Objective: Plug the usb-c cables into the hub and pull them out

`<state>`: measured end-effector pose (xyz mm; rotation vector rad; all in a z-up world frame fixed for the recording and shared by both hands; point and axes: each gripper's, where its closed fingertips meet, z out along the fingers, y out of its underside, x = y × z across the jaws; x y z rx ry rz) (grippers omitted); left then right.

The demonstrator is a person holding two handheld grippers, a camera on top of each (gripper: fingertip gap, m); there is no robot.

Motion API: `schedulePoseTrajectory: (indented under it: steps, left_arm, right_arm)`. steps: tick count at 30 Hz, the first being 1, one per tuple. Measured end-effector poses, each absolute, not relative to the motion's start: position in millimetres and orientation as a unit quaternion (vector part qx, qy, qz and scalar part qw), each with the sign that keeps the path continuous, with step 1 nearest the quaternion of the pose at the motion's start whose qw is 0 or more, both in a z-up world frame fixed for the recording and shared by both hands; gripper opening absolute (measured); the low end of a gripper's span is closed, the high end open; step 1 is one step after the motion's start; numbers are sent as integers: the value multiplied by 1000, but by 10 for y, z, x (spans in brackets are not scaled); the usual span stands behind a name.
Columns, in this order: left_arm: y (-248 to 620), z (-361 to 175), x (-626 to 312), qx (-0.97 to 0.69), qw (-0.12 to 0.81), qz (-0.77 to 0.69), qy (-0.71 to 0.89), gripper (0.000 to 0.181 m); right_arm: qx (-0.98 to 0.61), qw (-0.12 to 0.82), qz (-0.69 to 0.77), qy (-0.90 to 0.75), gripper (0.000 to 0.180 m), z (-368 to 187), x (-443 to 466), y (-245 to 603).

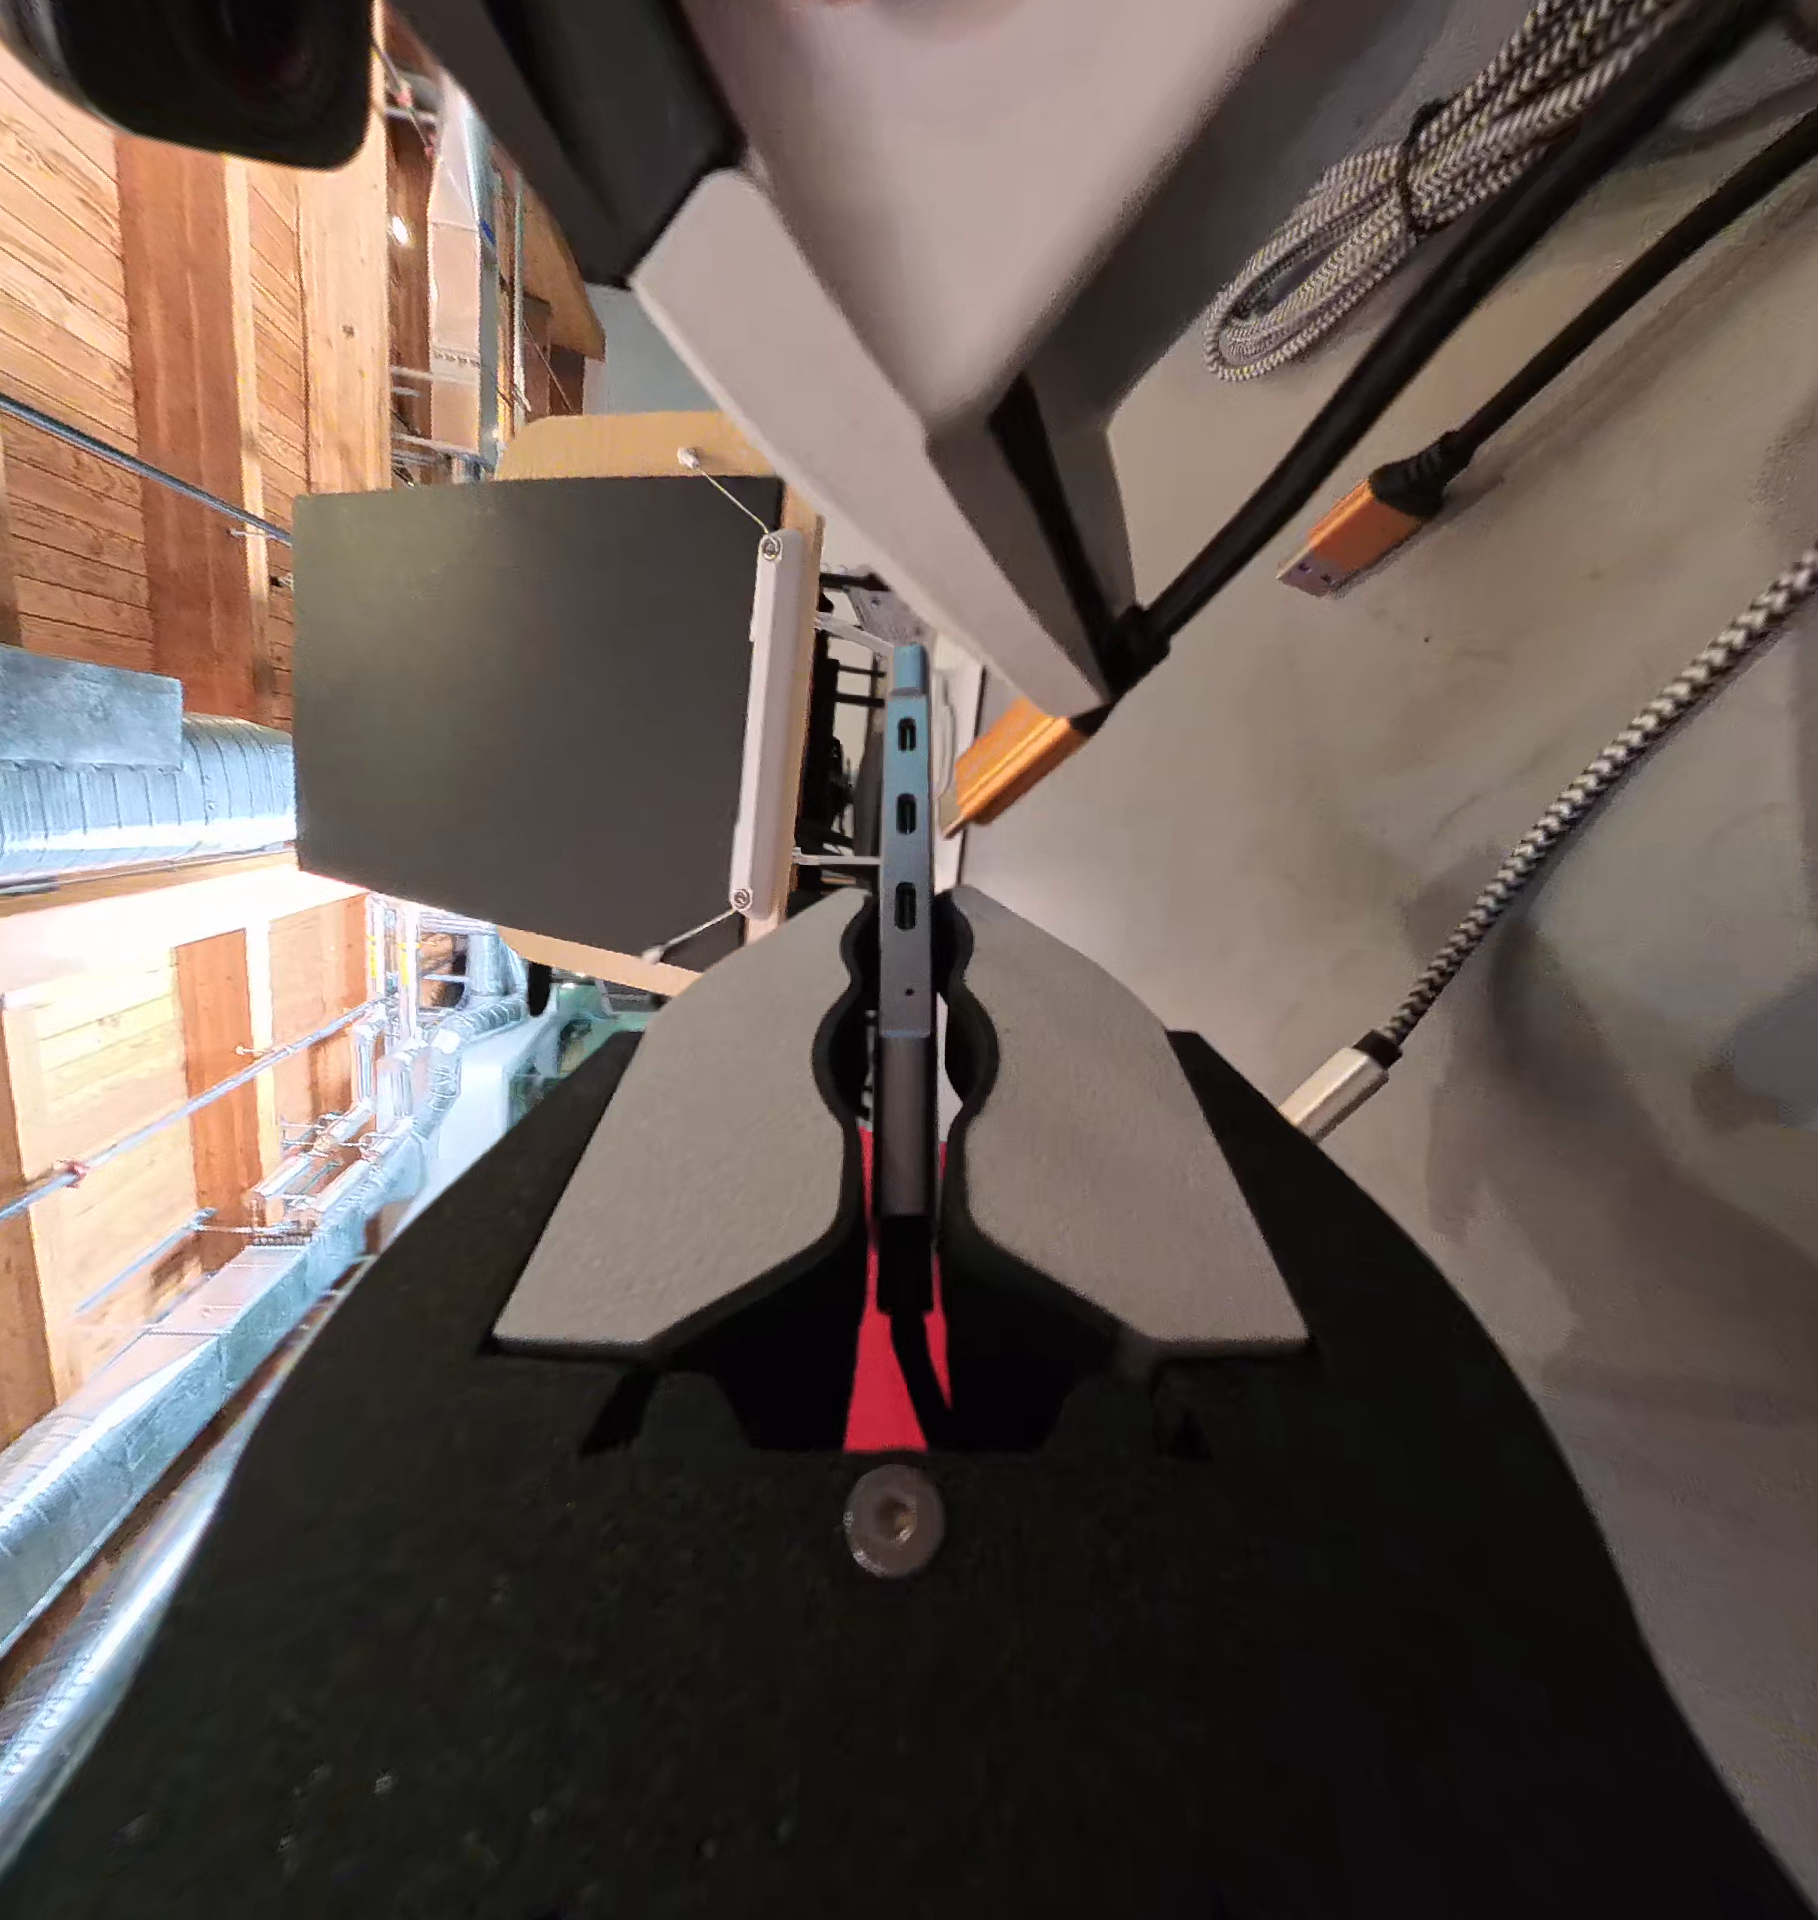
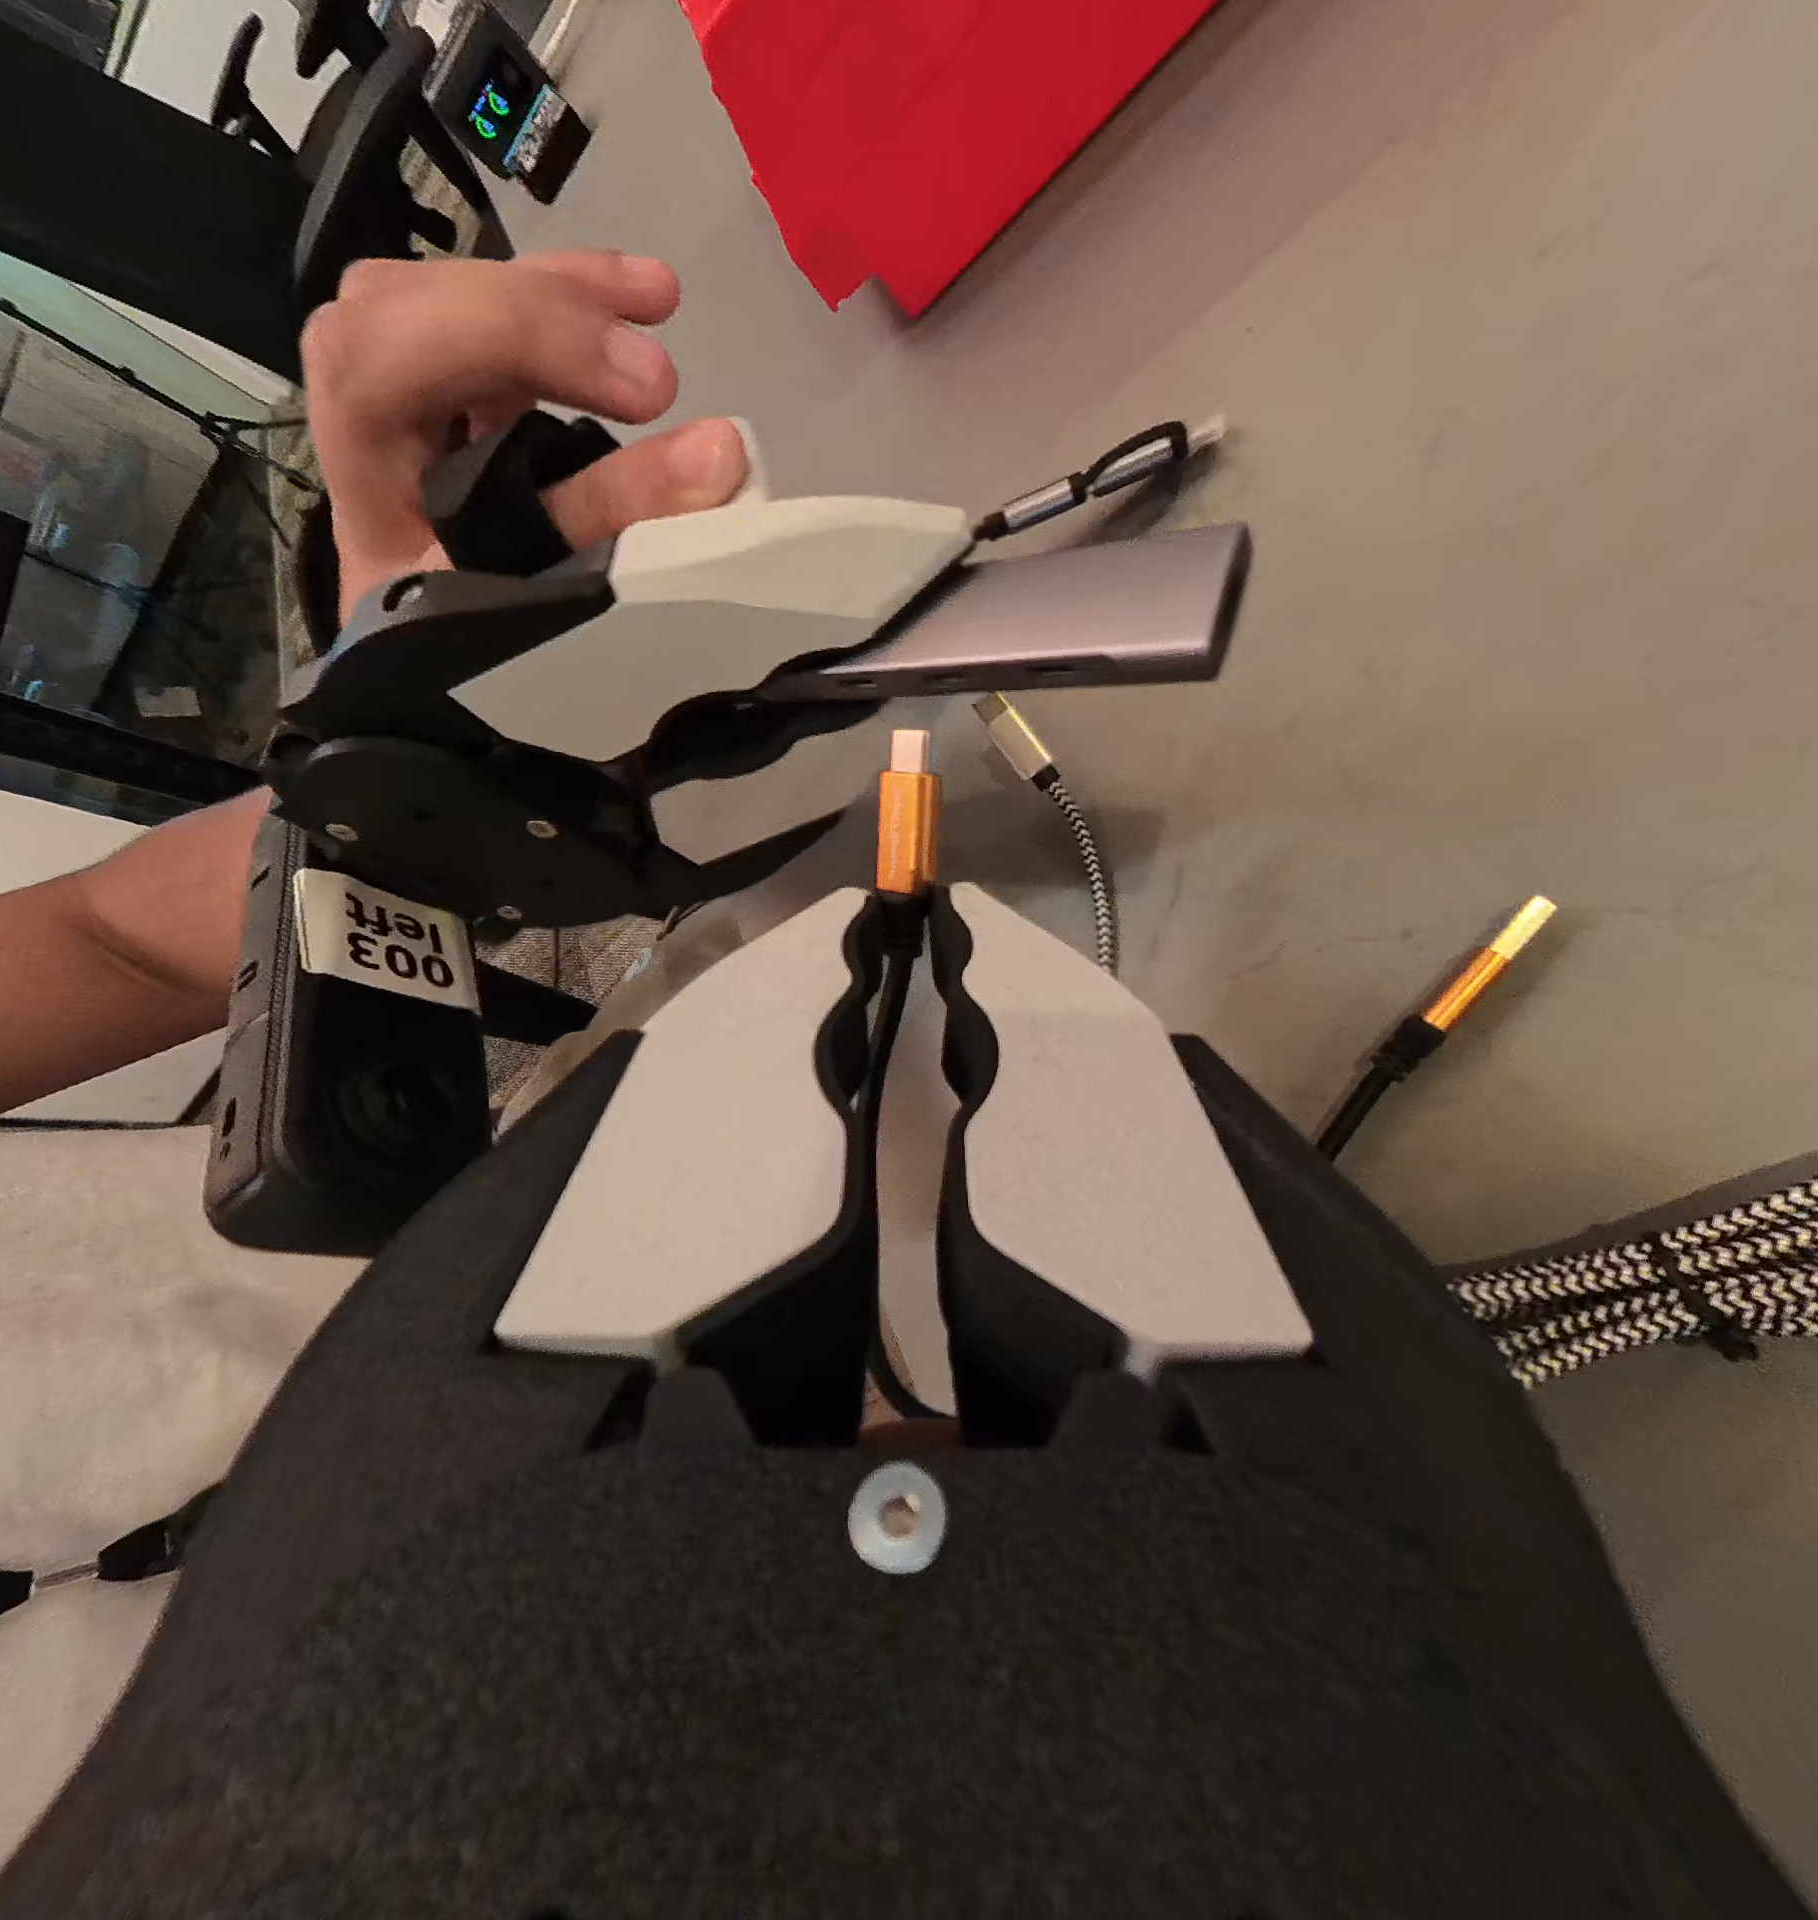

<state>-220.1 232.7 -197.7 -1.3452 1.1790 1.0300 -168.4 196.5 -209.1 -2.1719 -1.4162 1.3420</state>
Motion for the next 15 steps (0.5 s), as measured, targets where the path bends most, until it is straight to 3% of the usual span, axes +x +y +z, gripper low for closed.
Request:
schedulePoseTrajectory:
  steps: [15]
  left_arm:
    - [2263,-1949,-2190,-496,507,469,526,8]
  right_arm:
    - [-730,89,493,-464,8,-2043,-1704,1946]
